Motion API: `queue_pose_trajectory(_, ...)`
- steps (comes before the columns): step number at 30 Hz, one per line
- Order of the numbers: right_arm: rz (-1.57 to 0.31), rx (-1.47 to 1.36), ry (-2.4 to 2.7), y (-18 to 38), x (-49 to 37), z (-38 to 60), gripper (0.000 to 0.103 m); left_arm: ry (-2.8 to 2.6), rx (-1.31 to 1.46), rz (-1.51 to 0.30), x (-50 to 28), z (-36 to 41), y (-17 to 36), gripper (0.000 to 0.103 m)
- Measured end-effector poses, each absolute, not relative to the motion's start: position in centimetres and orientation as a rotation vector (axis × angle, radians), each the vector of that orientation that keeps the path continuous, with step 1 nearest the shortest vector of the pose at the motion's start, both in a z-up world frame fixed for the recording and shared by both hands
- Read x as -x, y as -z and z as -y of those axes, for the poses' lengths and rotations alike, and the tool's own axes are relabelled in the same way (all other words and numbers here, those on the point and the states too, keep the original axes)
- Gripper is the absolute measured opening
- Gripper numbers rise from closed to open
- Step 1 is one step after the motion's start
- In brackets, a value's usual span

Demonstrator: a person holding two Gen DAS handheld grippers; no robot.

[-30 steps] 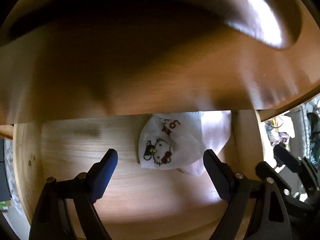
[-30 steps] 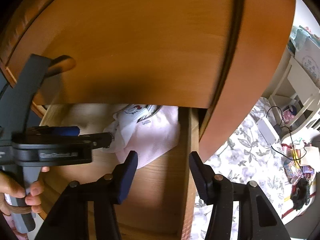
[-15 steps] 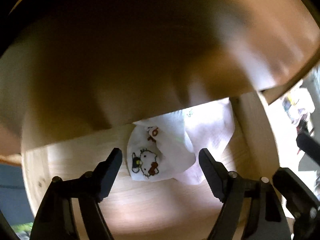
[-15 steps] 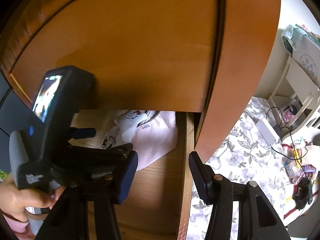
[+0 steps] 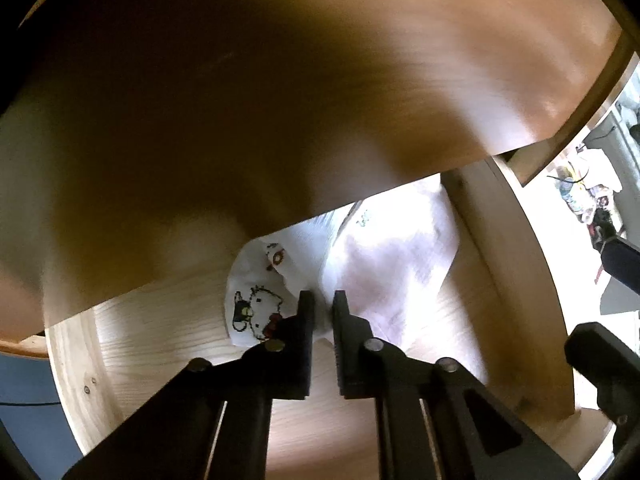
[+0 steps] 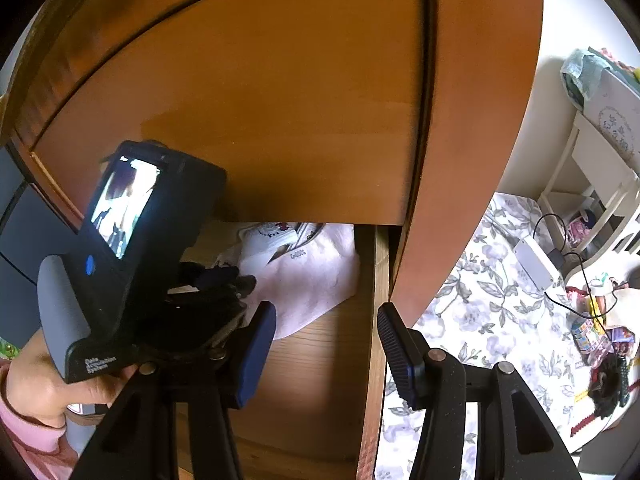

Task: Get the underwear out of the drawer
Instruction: 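Grasp the white sock with the left tool while the right tool reaches the pink sock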

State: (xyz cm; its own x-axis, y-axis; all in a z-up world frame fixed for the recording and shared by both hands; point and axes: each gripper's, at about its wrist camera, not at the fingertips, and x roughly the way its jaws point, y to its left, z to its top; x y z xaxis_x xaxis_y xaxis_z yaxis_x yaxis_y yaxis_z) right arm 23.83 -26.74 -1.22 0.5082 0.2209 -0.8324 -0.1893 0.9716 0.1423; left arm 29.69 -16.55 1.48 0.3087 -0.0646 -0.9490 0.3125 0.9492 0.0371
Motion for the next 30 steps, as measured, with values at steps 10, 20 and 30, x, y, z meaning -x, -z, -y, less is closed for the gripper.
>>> queue_pose_trajectory(10,-1.071,0.047,-0.293,2.0,-25.0,24.7,0.057,0.304,-0.036,-1.190,-28.1,9.0,-3.8,0.007)
queue_pose_trajectory(20,-1.182,0.318,-0.474,4.4,-26.6,17.9,0.057,0.246,0.144,-1.075,-23.8,2.7,-6.4,0.006)
queue_pose_trajectory(30,-1.254,0.525,-0.509,7.5,-27.2,13.9,0.052,0.214,0.205,-1.010,-22.5,-0.1,-6.9,0.006)
